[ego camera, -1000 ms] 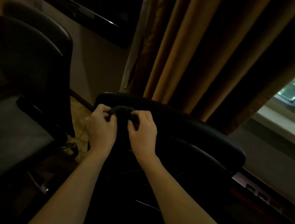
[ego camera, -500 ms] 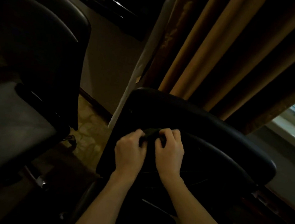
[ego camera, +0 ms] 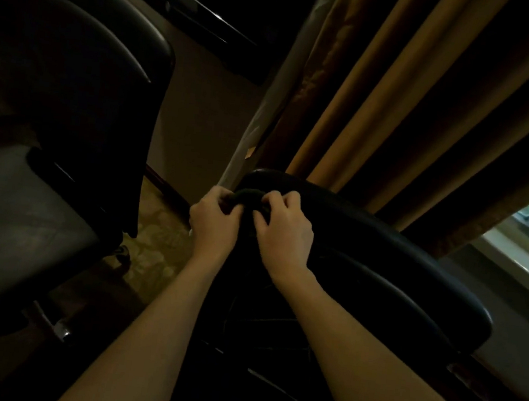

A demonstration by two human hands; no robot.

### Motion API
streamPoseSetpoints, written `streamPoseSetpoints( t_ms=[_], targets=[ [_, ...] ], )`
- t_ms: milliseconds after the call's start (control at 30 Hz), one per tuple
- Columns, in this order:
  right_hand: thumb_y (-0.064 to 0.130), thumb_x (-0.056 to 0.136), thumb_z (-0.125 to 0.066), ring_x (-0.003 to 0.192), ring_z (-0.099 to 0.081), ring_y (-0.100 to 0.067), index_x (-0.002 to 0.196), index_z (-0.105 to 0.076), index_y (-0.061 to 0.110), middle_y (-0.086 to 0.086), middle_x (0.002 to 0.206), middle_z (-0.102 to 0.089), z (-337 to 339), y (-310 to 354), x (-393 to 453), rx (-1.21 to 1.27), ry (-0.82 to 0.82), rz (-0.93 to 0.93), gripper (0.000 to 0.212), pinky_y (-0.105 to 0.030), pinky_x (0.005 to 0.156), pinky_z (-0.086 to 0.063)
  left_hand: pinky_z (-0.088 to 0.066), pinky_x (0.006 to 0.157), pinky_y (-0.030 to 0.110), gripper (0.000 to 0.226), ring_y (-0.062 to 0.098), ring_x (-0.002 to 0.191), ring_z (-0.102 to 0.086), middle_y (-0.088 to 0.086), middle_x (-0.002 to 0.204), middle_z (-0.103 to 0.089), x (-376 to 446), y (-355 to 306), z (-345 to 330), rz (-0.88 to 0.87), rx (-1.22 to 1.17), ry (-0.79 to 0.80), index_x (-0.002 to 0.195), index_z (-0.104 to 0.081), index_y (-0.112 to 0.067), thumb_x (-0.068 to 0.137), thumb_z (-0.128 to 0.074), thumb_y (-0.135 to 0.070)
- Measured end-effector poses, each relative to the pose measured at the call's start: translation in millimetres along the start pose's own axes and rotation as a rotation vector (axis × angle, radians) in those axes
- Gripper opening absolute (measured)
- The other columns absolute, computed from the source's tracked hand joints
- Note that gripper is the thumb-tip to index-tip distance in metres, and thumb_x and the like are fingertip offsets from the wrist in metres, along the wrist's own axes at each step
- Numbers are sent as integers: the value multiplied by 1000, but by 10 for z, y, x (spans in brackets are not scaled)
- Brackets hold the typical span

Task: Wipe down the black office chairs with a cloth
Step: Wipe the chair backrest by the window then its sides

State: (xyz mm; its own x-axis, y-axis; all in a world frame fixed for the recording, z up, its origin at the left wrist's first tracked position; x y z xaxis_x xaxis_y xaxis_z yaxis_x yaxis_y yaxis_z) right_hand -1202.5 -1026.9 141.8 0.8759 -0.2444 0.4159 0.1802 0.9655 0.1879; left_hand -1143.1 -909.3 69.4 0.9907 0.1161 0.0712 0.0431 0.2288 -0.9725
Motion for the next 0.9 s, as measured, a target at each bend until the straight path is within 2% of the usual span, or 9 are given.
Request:
streamPoseSetpoints(
  t_ms=[100, 167, 300, 433, 533, 600, 667, 767, 900],
  targets=[
    [29, 94, -58, 86, -55, -17, 104, -62, 19, -2, 105, -50, -87, 7, -47, -46, -61, 61, 15, -27, 57, -46, -52, 72, 31, 10, 16, 81, -61, -3, 84, -63, -2, 111, -44, -1, -74, -45, 88, -59, -20, 87, -65, -12],
    [24, 91, -62, 84, -57, -19, 98, -65, 17, -4, 101, -53, -125, 8, -94, -64, -105, 111, 11, -26, 52, -47, -50, 67, 25, 11, 13, 77, -60, -5, 81, -61, -20, 109, -59, -33, -91, -74, 88, -58, -18, 86, -65, -10],
    [18, 85, -68, 83, -59, -20, 98, -65, 15, -5, 100, -57, -188, -34, -155, -44, -120, 131, 13, -27, 52, -50, -41, 58, 13, 15, 9, 69, -57, -8, 76, -57, -103, 27, -88, -157, -39, -96, 89, -53, -15, 86, -66, -8],
    [17, 82, -70, 82, -62, -18, 97, -64, 14, -4, 99, -58, -294, -150, -353, 2, -67, 82, 17, -27, 54, -52, -35, 57, 12, 27, 10, 68, -54, -10, 74, -52, -173, 51, -151, -262, 88, -3, 85, -48, -20, 82, -68, -2],
    [18, 84, -69, 78, -62, -18, 97, -63, 15, -2, 97, -56, -478, -275, -603, 29, 44, 53, 15, -28, 53, -52, -34, 58, 16, 31, 17, 69, -59, -13, 72, -52, -373, 387, -184, -192, 153, 91, 83, -48, -22, 78, -69, 2],
    [19, 88, -65, 76, -61, -17, 100, -63, 15, 0, 98, -54, -497, -319, -685, 73, 71, 26, 13, -29, 57, -53, -35, 54, 12, 31, 8, 66, -58, -18, 70, -50, -420, 445, -169, -158, 175, 127, 82, -48, -24, 80, -69, -1],
    [19, 92, -62, 76, -57, -11, 104, -63, 15, 2, 100, -53, -334, -353, -637, 186, 28, -49, 13, -21, 63, -51, -37, 55, 8, 30, -5, 65, -52, -18, 72, -50, -349, 261, -135, -204, 187, 139, 81, -49, -27, 80, -70, -6],
    [17, 90, -64, 75, -51, -1, 103, -64, 16, 4, 99, -54, 136, -415, -436, 318, -183, -137, 12, -5, 64, -40, -34, 61, 8, 23, -1, 71, -47, -13, 83, -47, -190, -241, -58, -338, 189, 127, 82, -51, -30, 80, -71, -17],
    [22, 93, -62, 74, -50, -4, 108, -63, 17, 3, 102, -53, 261, -552, -170, 286, -183, -174, 16, -10, 62, -40, -38, 62, 22, 12, 9, 77, -51, -11, 86, -51, -83, -607, -228, -323, 288, 177, 87, -55, -28, 84, -68, -29]
  ],
)
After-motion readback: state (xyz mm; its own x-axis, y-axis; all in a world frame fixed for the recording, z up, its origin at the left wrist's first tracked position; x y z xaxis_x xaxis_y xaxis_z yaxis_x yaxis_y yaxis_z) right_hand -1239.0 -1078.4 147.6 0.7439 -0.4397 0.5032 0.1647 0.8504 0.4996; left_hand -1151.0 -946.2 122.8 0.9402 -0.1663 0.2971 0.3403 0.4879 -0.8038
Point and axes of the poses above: each hand's wrist, its own x-axis towards the middle knuckle, its own z-axis out of the back of the hand, y = z × x, the point moved 8 cm from there along x, towards the middle knuckle
